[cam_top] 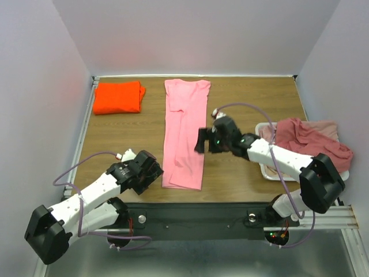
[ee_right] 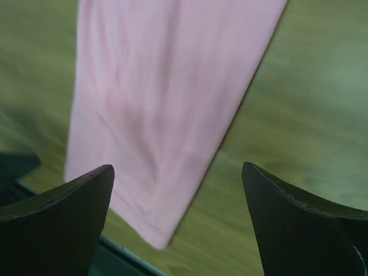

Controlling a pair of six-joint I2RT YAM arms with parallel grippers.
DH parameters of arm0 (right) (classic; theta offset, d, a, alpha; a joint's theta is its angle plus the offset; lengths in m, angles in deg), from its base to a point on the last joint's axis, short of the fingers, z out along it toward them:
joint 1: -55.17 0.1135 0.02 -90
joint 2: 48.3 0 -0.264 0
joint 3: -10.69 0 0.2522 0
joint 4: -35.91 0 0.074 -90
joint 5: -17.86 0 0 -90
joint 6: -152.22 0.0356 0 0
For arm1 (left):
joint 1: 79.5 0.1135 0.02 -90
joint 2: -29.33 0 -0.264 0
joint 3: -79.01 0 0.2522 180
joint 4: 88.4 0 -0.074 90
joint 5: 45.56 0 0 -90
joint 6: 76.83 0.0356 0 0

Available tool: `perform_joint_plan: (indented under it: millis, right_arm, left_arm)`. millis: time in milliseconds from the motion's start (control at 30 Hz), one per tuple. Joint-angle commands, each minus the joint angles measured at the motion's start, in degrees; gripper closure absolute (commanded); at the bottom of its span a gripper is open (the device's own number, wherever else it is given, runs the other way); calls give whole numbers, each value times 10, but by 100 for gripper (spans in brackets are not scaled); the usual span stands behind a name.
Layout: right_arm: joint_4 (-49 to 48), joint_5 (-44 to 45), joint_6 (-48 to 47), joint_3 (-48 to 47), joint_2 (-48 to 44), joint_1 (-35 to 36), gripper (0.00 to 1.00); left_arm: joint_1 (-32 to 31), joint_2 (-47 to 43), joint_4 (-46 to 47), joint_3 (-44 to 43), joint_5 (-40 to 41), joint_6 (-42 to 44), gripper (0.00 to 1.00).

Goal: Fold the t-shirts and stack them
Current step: Fold the tshirt

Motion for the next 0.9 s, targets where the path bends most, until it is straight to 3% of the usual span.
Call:
perform_joint_plan:
  millis: [0,267,400,533,667,733,867]
  right_arm:
    - [71,88,44,29,-34,112,3]
    - [94,127,117,37,0,223,12]
    - [95,137,140,46,31,235,15]
    - [93,137,152,44,49,245,28]
    - [91,130,155,36,73,254,30]
    - [91,129,159,34,80,257,30]
    - [88,125,165,30,87,263,31]
  left_arm:
    - [19,45,84,31,-44,71,10]
    - [20,149,172,40,-136,115,34]
    - [20,146,175,56,-136,107,42]
    - [20,118,164,71,-123,88,55]
    - [20,104,164,77,-115,79,63]
    - [20,104,162,76,-115,79,73]
    - [21,106,154,76,-115,80,76]
